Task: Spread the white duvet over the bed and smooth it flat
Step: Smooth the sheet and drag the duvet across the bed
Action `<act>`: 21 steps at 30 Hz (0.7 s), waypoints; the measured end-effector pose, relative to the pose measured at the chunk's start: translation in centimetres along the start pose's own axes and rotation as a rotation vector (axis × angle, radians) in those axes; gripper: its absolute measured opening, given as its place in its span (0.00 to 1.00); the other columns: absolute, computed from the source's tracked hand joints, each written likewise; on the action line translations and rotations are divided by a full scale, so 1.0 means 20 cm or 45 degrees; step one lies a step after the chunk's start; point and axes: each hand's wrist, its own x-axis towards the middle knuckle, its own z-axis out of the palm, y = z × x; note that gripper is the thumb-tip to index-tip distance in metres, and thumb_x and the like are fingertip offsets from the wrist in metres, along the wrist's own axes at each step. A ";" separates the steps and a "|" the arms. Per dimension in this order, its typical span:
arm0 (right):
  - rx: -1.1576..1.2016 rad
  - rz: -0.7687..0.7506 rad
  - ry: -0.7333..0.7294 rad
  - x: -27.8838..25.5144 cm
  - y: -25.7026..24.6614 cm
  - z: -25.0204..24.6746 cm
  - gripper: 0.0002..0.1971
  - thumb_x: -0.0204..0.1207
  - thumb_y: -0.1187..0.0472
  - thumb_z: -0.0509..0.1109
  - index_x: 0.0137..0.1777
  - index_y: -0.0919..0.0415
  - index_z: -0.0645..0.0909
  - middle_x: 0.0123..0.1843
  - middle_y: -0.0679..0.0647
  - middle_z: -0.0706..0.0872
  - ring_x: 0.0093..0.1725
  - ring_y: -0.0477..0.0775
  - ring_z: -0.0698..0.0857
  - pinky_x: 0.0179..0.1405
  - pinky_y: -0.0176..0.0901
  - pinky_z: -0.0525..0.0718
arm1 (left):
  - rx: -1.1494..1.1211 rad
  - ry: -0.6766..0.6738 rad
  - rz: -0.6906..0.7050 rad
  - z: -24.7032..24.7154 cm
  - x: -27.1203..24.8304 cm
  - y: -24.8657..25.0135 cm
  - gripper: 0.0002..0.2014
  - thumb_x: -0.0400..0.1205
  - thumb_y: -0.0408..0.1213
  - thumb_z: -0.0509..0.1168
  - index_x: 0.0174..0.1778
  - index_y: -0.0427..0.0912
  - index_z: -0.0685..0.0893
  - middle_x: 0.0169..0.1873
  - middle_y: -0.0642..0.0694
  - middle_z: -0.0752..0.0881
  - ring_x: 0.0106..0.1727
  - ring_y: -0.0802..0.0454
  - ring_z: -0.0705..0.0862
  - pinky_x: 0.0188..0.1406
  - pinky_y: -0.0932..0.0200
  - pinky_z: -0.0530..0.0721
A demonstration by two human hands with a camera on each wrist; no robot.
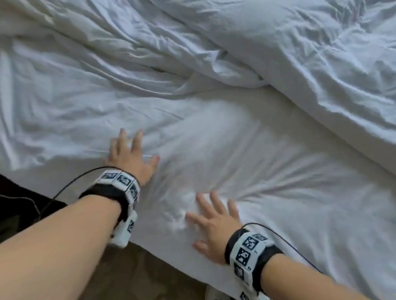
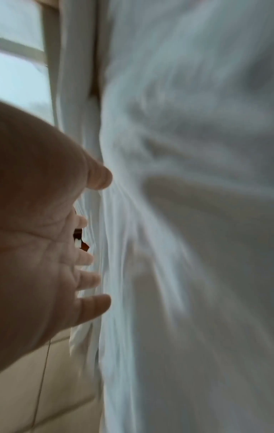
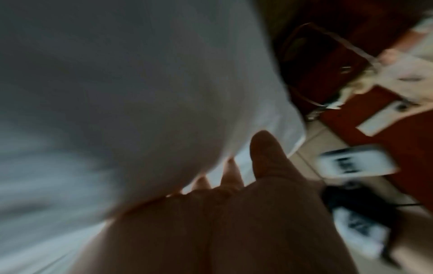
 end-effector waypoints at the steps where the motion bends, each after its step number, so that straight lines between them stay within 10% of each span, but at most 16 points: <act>1: 0.031 -0.130 -0.102 0.03 -0.12 0.01 0.26 0.79 0.42 0.60 0.77 0.41 0.66 0.86 0.51 0.50 0.85 0.57 0.45 0.80 0.66 0.39 | -0.004 -0.033 0.077 0.00 0.04 0.08 0.38 0.78 0.60 0.61 0.82 0.58 0.52 0.84 0.47 0.44 0.84 0.40 0.46 0.81 0.40 0.54; 4: 0.327 -0.336 -0.097 0.16 -0.29 -0.06 0.18 0.77 0.42 0.59 0.60 0.48 0.82 0.68 0.50 0.82 0.70 0.55 0.77 0.77 0.60 0.66 | 0.043 -0.222 0.154 0.09 0.16 0.03 0.36 0.78 0.66 0.54 0.81 0.64 0.50 0.84 0.55 0.42 0.85 0.43 0.41 0.80 0.36 0.51; 9: 0.203 0.028 0.678 0.45 0.06 -0.44 0.22 0.76 0.47 0.64 0.68 0.53 0.79 0.79 0.54 0.70 0.77 0.60 0.69 0.73 0.59 0.70 | -0.096 -0.461 -0.312 0.40 0.04 -0.74 0.46 0.71 0.77 0.44 0.83 0.59 0.43 0.84 0.55 0.40 0.85 0.45 0.46 0.84 0.44 0.50; 14: -0.038 0.481 0.492 0.85 0.19 -0.70 0.35 0.77 0.37 0.59 0.82 0.43 0.53 0.86 0.50 0.44 0.85 0.59 0.43 0.80 0.64 0.50 | 0.151 -0.765 -0.693 0.43 -0.40 -1.51 0.31 0.82 0.61 0.54 0.73 0.42 0.76 0.72 0.44 0.78 0.73 0.52 0.76 0.69 0.66 0.71; 18: -0.190 0.134 0.199 1.01 -0.21 -0.43 0.38 0.76 0.37 0.58 0.82 0.43 0.47 0.86 0.51 0.40 0.84 0.63 0.38 0.80 0.67 0.42 | -0.017 -0.365 -0.829 0.16 -0.14 -1.48 0.31 0.79 0.53 0.65 0.71 0.33 0.73 0.65 0.28 0.79 0.65 0.31 0.80 0.64 0.46 0.78; 21: -0.208 -0.243 -0.092 0.97 -0.56 -0.27 0.31 0.76 0.38 0.61 0.79 0.41 0.60 0.85 0.47 0.51 0.84 0.58 0.46 0.80 0.64 0.46 | -0.225 -0.106 -0.595 -0.03 0.20 -1.08 0.34 0.80 0.54 0.63 0.77 0.39 0.65 0.71 0.29 0.73 0.70 0.29 0.74 0.69 0.41 0.74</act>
